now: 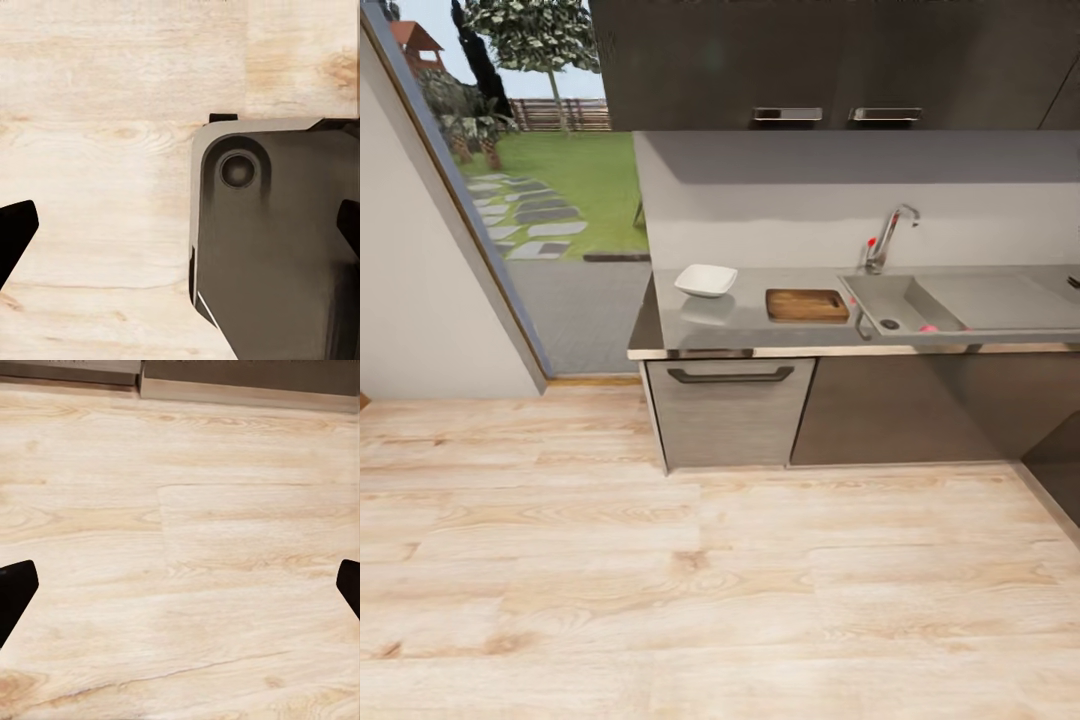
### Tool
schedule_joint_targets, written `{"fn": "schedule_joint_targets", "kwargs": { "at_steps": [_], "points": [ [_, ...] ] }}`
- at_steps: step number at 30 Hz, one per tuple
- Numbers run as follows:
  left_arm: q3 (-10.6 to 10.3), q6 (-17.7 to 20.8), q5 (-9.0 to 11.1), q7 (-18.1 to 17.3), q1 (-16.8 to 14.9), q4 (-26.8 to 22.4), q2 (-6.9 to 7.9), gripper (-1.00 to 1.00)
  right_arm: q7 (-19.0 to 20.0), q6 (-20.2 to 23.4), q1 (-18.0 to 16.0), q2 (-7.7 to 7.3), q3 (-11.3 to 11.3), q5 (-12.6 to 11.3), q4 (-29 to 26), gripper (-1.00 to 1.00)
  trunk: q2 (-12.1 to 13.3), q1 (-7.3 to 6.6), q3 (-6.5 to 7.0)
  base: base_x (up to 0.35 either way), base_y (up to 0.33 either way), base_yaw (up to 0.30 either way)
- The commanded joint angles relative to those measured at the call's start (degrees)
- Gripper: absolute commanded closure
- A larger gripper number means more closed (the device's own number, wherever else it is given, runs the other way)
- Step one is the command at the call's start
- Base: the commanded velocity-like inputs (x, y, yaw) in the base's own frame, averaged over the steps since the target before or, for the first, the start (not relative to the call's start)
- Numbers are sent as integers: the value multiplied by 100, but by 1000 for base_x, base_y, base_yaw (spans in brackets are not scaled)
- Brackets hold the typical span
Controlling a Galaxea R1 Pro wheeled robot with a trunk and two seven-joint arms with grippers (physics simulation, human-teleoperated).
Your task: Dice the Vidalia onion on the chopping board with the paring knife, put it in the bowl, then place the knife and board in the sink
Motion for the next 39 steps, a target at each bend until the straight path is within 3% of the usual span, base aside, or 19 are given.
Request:
{"fn": "schedule_joint_targets", "kwargs": {
  "at_steps": [1,39],
  "points": [
    [4,-7,4,9,3,-8,0,-100,-37,-8,-4,1,-28,61,4,-100,-9,4,1,79,-98,0],
    [4,-7,-3,9,3,23,-4,-100,-32,-3,-4,2,-19,70,4,-100,-9,4,347,21,-183,0]
  ]
}}
